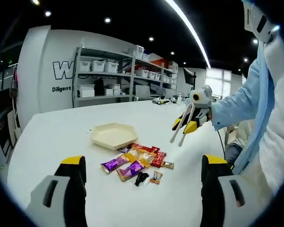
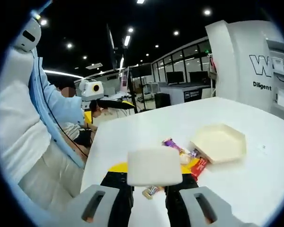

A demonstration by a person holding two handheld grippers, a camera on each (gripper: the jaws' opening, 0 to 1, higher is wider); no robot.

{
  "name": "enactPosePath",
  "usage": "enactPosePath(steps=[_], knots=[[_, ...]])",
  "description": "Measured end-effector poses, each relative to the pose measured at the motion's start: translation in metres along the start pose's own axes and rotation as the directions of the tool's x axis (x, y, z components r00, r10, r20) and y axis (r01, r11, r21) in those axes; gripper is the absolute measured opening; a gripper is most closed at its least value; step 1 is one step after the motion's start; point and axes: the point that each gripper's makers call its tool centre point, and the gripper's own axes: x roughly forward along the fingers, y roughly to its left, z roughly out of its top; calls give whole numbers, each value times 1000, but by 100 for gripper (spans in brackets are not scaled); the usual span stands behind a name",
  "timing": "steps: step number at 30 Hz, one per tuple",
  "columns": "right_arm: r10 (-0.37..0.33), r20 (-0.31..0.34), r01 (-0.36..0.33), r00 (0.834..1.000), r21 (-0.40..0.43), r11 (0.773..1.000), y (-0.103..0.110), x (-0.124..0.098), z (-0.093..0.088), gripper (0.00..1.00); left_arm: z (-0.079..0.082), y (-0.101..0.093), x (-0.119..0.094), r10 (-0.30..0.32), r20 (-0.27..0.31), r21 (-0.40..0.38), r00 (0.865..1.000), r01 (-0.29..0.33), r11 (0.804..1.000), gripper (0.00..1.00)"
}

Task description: Place the target food into the container with the food tongs after gripping and lifting it, then release it inside without dropping or visibly crushing the food.

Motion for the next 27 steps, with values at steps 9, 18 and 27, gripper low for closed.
enactPosePath(steps=[9, 18, 27], knots=[[7, -16, -7, 1000, -21, 1000, -8, 12, -5, 18, 7, 2, -1, 10, 5, 9, 1000, -10, 1000, 98], [21, -80, -29, 997, -90, 995, -17, 22, -19, 18, 10, 4, -3, 7, 3, 18, 1000, -7, 1000, 97], [40, -135, -56, 990, -121, 991, -23, 26, -33, 18, 12, 3, -7, 10, -2, 20, 1000, -10, 1000, 97]])
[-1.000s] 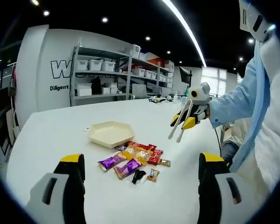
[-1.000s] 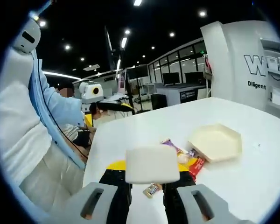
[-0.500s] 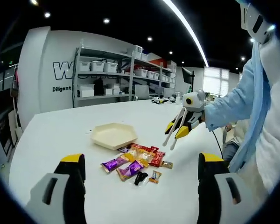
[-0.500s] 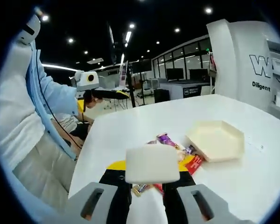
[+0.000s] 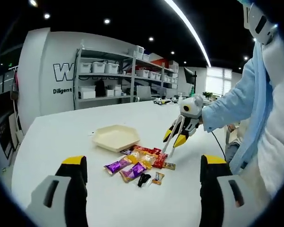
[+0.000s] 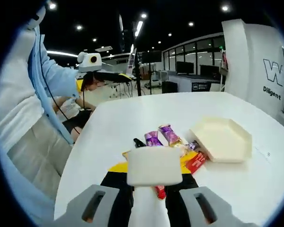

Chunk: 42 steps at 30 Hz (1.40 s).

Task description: Place the target food into the container with the food tongs after gripping and lifting it, then release it inside without dropping or visibly crushing the food.

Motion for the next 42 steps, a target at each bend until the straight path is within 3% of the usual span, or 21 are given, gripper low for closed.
enactPosePath(steps=[16, 20, 28, 33, 42], knots=[[56, -81, -66, 995, -125, 990, -8, 21, -5, 18, 4, -2, -7, 13, 3, 10, 1000, -13, 1000, 95], [92, -132, -116, 987, -185, 976, -4, 24, -7, 19, 4, 1, -10, 17, 3, 10, 1000, -17, 1000, 95], [130, -198, -175, 971, -227, 958, -5, 28, -14, 19, 4, 3, -12, 15, 4, 6, 1000, -15, 1000, 94], [157, -261, -227, 952, -262, 938, -1, 31, -22, 19, 3, 2, -12, 11, -1, 3, 1000, -11, 1000, 94], [134, -239, -191, 962, -231, 954, -1, 31, -20, 16, 3, 2, -13, 12, 1, 6, 1000, -12, 1000, 93]])
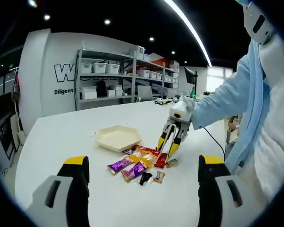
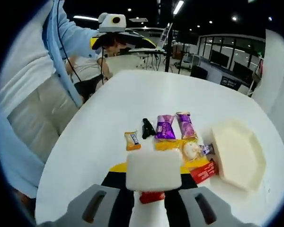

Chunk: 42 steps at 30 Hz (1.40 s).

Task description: Place the target food into the container with the food tongs after gripping and lifting it, then release it inside without dropping or visibly crushing the food.

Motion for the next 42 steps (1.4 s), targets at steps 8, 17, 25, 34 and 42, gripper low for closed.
enactPosePath(steps=[8, 17, 25, 34, 42], knots=[[-13, 20, 12, 1000, 29, 1000, 5, -5, 3, 16, 1, 1, 5, -10, 2, -2, 1000, 10, 1000, 92], [-21, 52, 19, 998, 35, 999, 4, -11, 16, 15, 0, 1, 7, -18, -3, 1, 1000, 18, 1000, 92], [-31, 53, 29, 998, 40, 999, 0, -10, 19, 15, 3, 4, 9, -17, 8, 5, 1000, 17, 1000, 93], [-53, 79, 49, 995, 58, 997, -9, -16, 29, 15, 8, 8, 7, -20, 19, 9, 1000, 20, 1000, 94], [-95, 98, 89, 991, 69, 994, -27, -28, 38, 16, 9, 12, 5, -21, 19, 14, 1000, 20, 1000, 95]])
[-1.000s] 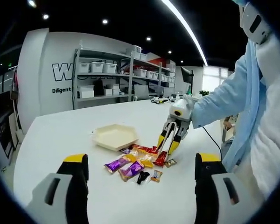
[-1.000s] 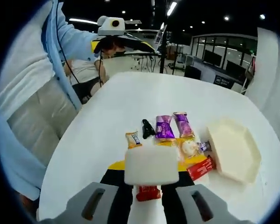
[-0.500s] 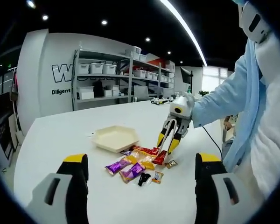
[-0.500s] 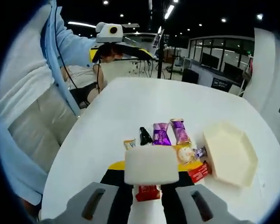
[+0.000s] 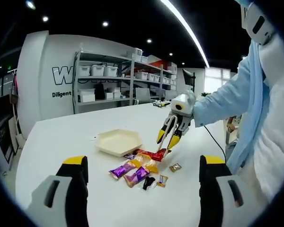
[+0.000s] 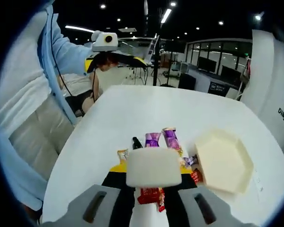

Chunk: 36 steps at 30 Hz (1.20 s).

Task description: Place the target food into the container with the food tongs after gripping and lifting it, then release it inside without dropping or visibly crushing the food.

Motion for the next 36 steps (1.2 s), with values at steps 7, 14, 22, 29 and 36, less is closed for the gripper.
enactPosePath(steps=[7, 14, 22, 29, 36], knots=[[-46, 15, 46, 999, 0, 999, -22, -8, 13, 16, -3, 0, -2, 3, -6, -3, 1000, -3, 1000, 95], [-101, 20, 101, 995, 10, 995, -56, -8, 23, 16, -4, 3, -6, 16, -13, -12, 1000, -17, 1000, 94], [-158, 31, 157, 987, 44, 987, -93, -7, 28, 16, -6, 7, -12, 36, -20, -19, 999, -37, 999, 94], [-154, 12, 154, 988, 57, 986, -103, 2, 19, 15, -7, 11, -19, 51, -28, -19, 998, -52, 998, 94], [-71, -16, 71, 997, 46, 996, -74, 1, 3, 15, -7, 15, -17, 60, -25, -25, 998, -61, 998, 94]])
